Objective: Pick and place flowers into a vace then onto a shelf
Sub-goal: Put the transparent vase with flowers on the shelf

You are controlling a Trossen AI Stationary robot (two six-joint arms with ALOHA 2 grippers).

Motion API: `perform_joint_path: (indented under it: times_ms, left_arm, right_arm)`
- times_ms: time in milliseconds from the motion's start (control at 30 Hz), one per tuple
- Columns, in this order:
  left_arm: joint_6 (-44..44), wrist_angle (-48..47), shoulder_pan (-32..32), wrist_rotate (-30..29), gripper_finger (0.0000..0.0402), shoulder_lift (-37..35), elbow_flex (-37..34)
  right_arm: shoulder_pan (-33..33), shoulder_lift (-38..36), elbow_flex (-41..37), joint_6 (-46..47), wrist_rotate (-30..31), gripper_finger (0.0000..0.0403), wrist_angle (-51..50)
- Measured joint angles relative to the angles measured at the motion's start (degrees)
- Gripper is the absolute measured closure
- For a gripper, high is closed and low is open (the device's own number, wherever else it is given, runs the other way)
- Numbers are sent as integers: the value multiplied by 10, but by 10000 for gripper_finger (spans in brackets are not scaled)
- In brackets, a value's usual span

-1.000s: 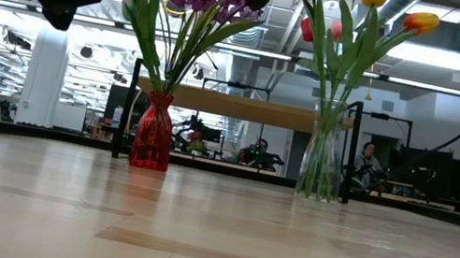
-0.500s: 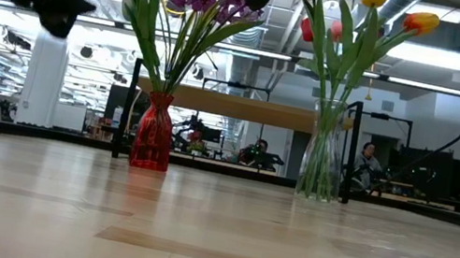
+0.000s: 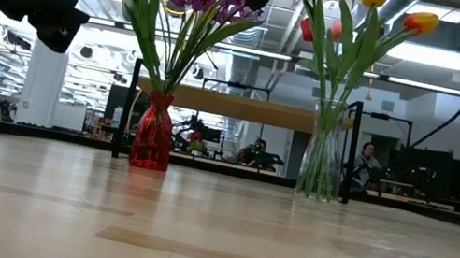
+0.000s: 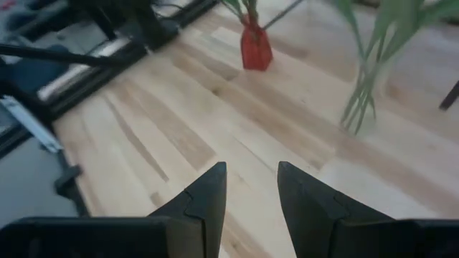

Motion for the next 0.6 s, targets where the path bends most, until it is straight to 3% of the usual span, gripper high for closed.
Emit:
perform_joint_path:
  times_ms: [133,367,600]
  left_arm:
    - [-1,-1,0,3,282,0,0]
    - [-3,-25,0,5,282,0,0]
    - [3,-29,-3,3,282,0,0]
  right_arm:
    - [-18,92,0,27,-18,285,22]
    - [-86,224,13,26,-103,285,127]
    - [-111,273,72,-2,-60,285,154]
